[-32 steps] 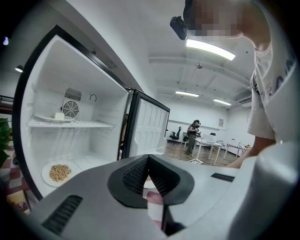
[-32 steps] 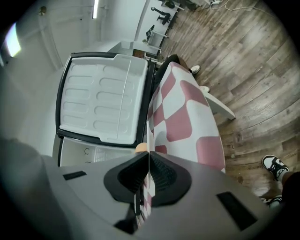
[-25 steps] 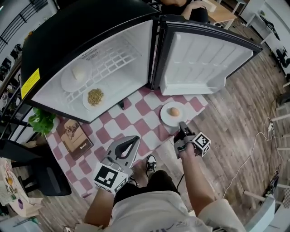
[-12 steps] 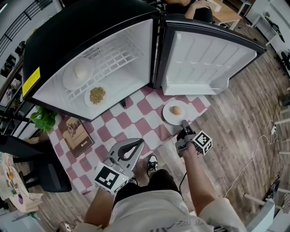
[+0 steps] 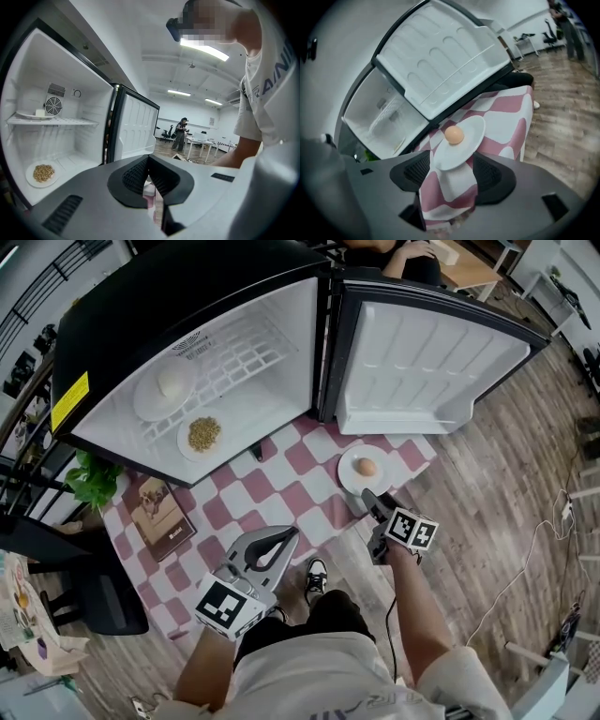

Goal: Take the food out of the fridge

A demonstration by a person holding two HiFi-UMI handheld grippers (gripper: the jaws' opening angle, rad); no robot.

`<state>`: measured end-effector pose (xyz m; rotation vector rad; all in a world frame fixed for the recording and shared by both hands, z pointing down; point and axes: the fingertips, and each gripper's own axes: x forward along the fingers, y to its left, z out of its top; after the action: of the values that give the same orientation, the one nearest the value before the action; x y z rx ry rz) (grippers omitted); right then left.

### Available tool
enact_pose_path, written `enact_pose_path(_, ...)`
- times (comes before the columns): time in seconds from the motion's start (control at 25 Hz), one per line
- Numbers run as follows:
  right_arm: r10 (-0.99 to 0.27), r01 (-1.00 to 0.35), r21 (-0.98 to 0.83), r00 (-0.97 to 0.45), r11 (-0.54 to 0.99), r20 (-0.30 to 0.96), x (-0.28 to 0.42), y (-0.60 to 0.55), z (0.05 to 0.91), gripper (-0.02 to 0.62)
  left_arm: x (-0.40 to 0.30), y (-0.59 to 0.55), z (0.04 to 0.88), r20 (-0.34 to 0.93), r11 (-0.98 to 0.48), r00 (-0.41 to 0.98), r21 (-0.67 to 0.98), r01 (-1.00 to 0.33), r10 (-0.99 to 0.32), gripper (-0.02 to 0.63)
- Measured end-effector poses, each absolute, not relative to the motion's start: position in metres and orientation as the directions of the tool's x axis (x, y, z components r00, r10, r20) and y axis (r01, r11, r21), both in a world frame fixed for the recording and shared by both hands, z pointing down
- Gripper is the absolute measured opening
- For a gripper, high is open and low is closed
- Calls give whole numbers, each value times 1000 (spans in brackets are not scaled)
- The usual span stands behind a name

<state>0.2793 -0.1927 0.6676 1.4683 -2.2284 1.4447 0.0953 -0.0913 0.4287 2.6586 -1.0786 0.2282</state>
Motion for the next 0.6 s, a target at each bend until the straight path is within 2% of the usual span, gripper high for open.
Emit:
enact_pose_path(0.12,-590,-826,-526,-532,204,607,273,-184,677,293,93,-90,430,253,-682,704,181,-709,-664,2)
enact_pose_path(0.32,-518,-851,-392,-524,349,676,264,-173,686,304,83,-92,441,292,-629,662,212,-748,-690,3)
enact_pose_path(0.44,-490,-852,-356,-515,385,703,260,-167,691,304,82,-93,441,290,-624,661,219,-750,-692,2)
enact_pose_path(0.6,-485,-857,-373,-510,355,710,260,-165,692,302,79,-93,442,297,-618,655,219,-755,-695,2)
